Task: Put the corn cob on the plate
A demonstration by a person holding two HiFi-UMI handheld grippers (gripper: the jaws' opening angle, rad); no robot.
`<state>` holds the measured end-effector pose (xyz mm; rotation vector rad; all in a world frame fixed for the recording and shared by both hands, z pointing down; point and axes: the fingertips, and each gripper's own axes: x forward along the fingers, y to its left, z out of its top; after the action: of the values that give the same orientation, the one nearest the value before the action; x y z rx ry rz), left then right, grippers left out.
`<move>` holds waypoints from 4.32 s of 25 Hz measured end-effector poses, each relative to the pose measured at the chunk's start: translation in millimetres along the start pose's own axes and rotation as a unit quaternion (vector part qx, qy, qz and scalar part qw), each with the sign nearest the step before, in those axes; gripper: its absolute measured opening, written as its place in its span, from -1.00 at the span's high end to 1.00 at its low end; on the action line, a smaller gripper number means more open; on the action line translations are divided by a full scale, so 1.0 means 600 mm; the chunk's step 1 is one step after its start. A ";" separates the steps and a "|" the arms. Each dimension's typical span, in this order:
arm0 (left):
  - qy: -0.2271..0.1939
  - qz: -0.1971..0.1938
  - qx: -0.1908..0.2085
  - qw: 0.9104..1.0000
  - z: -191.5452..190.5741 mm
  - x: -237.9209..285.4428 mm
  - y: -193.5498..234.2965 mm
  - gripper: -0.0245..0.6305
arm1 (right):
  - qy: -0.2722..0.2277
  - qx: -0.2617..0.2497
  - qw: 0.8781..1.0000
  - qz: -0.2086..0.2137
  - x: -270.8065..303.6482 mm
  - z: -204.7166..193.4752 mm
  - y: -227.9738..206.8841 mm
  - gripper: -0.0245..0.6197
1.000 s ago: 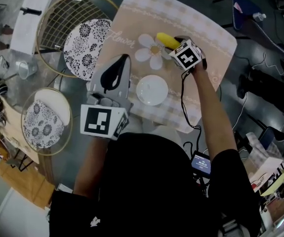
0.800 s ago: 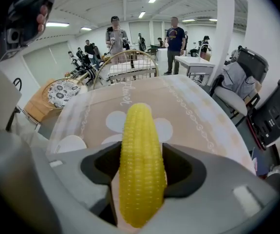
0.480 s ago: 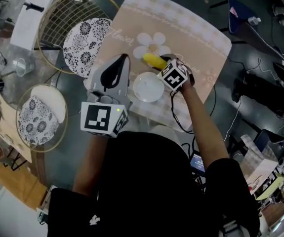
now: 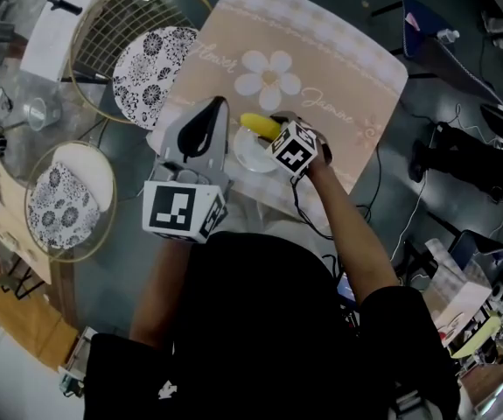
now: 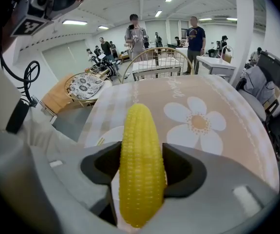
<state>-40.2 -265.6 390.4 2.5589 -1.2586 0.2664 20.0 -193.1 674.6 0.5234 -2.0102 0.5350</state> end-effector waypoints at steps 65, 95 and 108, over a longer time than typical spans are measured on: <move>-0.023 0.062 -0.011 0.998 -0.009 -0.104 -0.018 0.90 | -0.140 -0.020 0.988 -0.067 -0.143 0.054 0.044 0.47; -0.047 0.146 -0.029 0.988 -0.036 -0.228 -0.078 0.90 | -0.339 -0.026 0.934 -0.106 -0.360 0.139 0.104 0.91; -0.075 0.120 -0.013 0.990 -0.033 -0.342 -0.081 0.90 | -0.390 -0.018 0.908 -0.150 -0.431 0.172 0.214 0.91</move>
<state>-126.6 -78.1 343.2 2.4427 -1.6170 0.1048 -7.1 -110.3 380.8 1.1364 -2.6020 0.0834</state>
